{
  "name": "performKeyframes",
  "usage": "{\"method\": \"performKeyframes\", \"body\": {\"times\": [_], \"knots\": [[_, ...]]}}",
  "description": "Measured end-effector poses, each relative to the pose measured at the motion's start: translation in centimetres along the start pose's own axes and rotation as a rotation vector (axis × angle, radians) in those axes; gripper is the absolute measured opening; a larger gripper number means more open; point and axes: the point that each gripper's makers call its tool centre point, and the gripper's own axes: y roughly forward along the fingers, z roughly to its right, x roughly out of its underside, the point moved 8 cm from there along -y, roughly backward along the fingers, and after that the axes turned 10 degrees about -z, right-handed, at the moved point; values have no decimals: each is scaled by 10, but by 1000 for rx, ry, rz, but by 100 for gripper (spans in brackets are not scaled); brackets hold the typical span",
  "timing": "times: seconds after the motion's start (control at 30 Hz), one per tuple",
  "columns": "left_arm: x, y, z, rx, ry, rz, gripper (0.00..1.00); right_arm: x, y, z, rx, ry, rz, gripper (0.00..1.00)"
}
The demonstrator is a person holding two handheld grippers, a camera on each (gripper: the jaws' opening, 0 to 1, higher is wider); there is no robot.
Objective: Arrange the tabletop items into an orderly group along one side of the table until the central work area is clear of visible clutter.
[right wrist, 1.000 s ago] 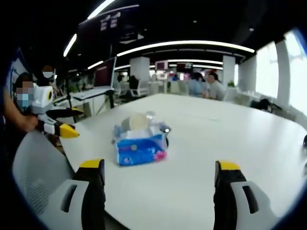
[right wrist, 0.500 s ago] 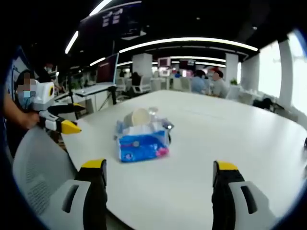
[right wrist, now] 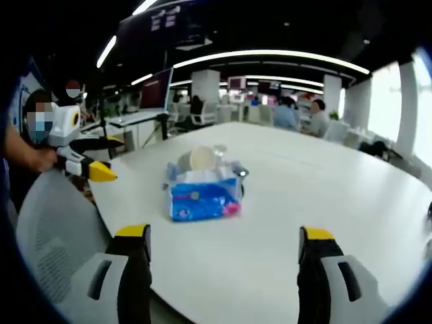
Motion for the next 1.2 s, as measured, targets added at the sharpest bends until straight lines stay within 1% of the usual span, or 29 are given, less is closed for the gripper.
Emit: {"method": "performKeyframes", "body": {"times": [0.1,0.17,0.23,0.4,0.6,0.77,0.87,0.93,0.97,1.03,1.2], "knots": [[-1,0,-1,0,-2,6,94,-1,-1,1,0,4,2,89],[-2,-1,-2,-12,4,13,94,-2,-2,3,12,1,8,89],[-2,-1,-1,-9,5,14,94,-3,-3,4,19,0,13,89],[-1,0,-1,-8,2,10,94,-4,-3,11,27,8,-12,90],[-1,0,-2,-10,-6,11,93,-7,-3,14,33,4,-24,89],[-2,0,-3,-17,-7,23,93,-13,1,16,10,-41,-36,88],[-2,-1,-4,-23,-11,29,93,-20,7,18,-15,-85,-38,87],[-2,-1,-4,-25,-10,27,92,-22,11,20,-28,-109,-40,86],[-2,-1,-3,-19,-7,23,90,-23,14,22,-34,-124,-53,86],[-2,0,-2,-14,3,15,87,-24,20,27,-46,-132,-54,84],[-2,0,-2,-22,2,7,89,-31,32,34,-76,-151,-52,82]]}}
